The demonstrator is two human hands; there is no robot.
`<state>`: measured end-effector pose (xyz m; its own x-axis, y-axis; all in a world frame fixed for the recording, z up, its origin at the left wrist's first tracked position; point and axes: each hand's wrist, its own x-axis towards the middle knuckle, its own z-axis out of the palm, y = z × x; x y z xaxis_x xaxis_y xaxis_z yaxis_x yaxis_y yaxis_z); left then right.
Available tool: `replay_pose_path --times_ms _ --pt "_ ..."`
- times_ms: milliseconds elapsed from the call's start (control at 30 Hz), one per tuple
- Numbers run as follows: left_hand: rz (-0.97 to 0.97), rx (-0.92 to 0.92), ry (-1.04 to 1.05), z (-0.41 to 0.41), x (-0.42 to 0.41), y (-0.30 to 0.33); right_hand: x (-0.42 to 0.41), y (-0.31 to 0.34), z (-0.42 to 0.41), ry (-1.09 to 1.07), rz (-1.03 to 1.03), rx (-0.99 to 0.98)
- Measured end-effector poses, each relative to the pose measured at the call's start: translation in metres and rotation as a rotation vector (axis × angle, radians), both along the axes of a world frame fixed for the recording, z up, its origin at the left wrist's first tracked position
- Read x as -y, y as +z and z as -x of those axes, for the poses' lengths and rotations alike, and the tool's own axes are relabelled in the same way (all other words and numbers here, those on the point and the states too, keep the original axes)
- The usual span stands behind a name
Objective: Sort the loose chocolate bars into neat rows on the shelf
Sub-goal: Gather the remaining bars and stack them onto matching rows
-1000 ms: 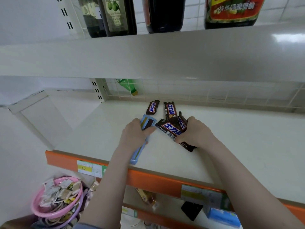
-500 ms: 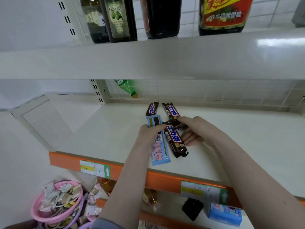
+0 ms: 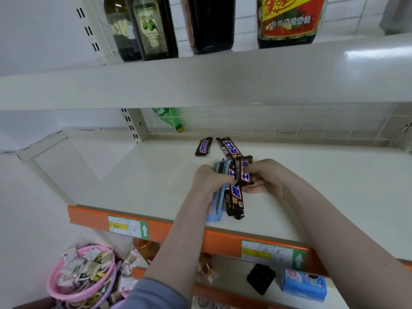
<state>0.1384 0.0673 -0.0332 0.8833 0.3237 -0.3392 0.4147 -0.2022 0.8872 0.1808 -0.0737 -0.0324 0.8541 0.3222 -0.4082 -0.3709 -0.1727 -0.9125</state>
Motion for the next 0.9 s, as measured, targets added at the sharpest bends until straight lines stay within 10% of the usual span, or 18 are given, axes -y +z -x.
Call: replay_pose_path --times_ms 367,900 --pt "0.143 0.172 0.212 -0.014 -0.046 0.011 -0.018 0.003 -0.037 -0.171 0.284 0.416" --pt "-0.643 0.071 0.011 -0.114 -0.063 -0.008 -0.048 0.009 -0.07 -0.001 0.613 0.311"
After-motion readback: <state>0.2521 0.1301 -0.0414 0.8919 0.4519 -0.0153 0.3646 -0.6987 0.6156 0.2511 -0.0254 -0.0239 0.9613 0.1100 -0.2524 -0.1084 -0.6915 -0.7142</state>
